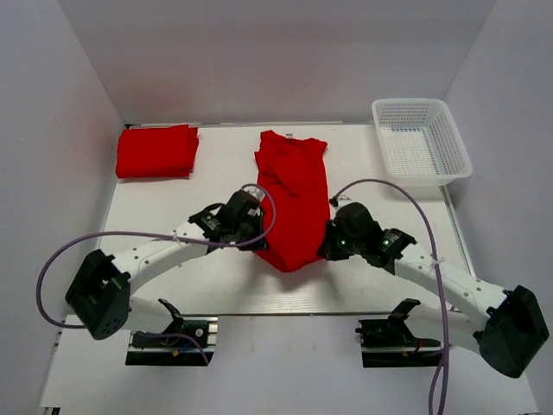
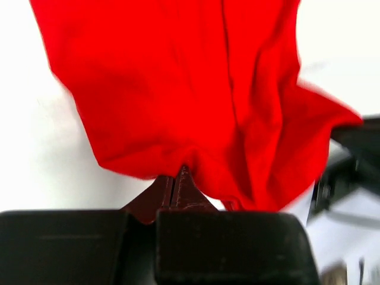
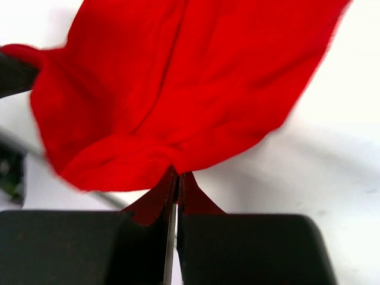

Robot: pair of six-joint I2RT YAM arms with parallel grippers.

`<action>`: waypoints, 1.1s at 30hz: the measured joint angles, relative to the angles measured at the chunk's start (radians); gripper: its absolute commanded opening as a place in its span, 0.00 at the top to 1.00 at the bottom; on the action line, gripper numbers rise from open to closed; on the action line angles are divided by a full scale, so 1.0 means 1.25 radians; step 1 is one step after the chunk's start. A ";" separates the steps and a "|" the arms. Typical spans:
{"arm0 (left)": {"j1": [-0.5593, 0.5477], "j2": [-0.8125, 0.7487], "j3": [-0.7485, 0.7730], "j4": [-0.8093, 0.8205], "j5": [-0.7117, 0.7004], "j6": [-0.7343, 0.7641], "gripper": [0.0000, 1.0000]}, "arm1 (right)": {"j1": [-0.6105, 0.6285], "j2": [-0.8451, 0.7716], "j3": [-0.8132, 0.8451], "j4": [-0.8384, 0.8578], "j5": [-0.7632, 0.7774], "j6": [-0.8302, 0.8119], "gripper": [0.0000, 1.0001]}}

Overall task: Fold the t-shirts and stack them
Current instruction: Fold the folded rectangular tshirt in 1/3 of the way

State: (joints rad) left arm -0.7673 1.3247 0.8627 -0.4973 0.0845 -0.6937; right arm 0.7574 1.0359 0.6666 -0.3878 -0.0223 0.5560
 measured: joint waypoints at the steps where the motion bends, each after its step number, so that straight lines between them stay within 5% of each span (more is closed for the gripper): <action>1: 0.003 0.021 0.025 -0.002 -0.023 -0.002 1.00 | -0.003 0.022 0.020 -0.002 0.026 -0.008 1.00; 15: 0.110 0.269 0.298 -0.036 -0.185 0.071 1.00 | -0.081 0.235 0.183 0.002 0.233 -0.097 1.00; 33: 0.206 0.424 0.443 0.037 -0.129 0.185 1.00 | -0.209 0.422 0.330 0.099 0.147 -0.209 1.00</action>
State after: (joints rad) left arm -0.5098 1.8549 1.4170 -0.4507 -0.0765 -0.4622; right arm 0.4965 1.5635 1.0794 -0.2634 0.1612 0.2951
